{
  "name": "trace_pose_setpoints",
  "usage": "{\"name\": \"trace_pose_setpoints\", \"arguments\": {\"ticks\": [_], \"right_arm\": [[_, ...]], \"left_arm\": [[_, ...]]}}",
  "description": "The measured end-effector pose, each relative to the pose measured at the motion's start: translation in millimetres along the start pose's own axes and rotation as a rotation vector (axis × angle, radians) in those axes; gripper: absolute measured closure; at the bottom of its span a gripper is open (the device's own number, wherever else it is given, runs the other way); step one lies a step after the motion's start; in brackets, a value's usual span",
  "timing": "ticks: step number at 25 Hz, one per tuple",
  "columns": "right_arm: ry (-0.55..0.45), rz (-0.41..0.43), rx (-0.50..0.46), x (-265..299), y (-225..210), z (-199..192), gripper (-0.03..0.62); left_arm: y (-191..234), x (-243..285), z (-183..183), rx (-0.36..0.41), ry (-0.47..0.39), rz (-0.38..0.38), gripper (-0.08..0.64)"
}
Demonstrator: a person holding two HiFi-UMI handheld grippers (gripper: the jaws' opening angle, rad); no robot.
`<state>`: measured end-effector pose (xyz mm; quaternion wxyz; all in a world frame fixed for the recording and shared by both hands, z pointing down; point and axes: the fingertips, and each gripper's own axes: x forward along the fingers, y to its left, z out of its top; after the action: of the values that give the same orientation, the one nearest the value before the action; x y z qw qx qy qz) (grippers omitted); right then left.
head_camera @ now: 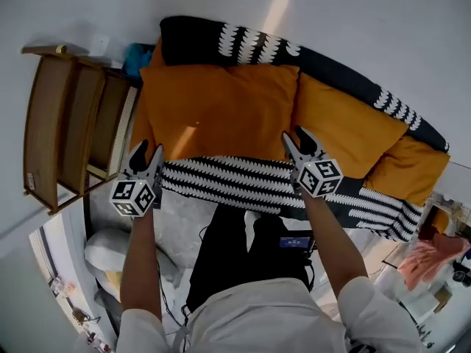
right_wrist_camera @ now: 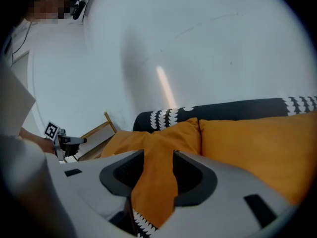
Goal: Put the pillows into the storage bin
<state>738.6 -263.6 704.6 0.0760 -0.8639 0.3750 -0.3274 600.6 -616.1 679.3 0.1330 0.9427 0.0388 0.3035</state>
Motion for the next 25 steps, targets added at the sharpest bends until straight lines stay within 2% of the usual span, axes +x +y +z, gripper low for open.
{"name": "trace_pose_setpoints", "arguments": {"ticks": [6,11,17,21,25], "right_arm": [[0.08,-0.061,0.013,47.1,-39.4,-31.2,0.391],[0.126,-0.09,0.065,63.6,-62.7,-51.6,0.379],[0.161,-0.114,0.078,82.5,-68.4,-70.0,0.366],[0.169,-0.123,0.087,93.0,-73.7,-75.4,0.359],[0.172,-0.121,0.085,96.4,-75.1,-77.4,0.37]], "left_arm": [[39.5,56.0,-26.9,-0.022,0.1,0.019,0.331],[46.2,83.1,-48.2,-0.019,0.162,0.005,0.321],[67.1,95.4,-58.4,-0.026,0.209,0.082,0.321],[69.0,104.6,-64.0,-0.046,0.249,0.104,0.322],[67.0,112.2,-68.7,-0.08,0.244,0.111,0.334]]}}
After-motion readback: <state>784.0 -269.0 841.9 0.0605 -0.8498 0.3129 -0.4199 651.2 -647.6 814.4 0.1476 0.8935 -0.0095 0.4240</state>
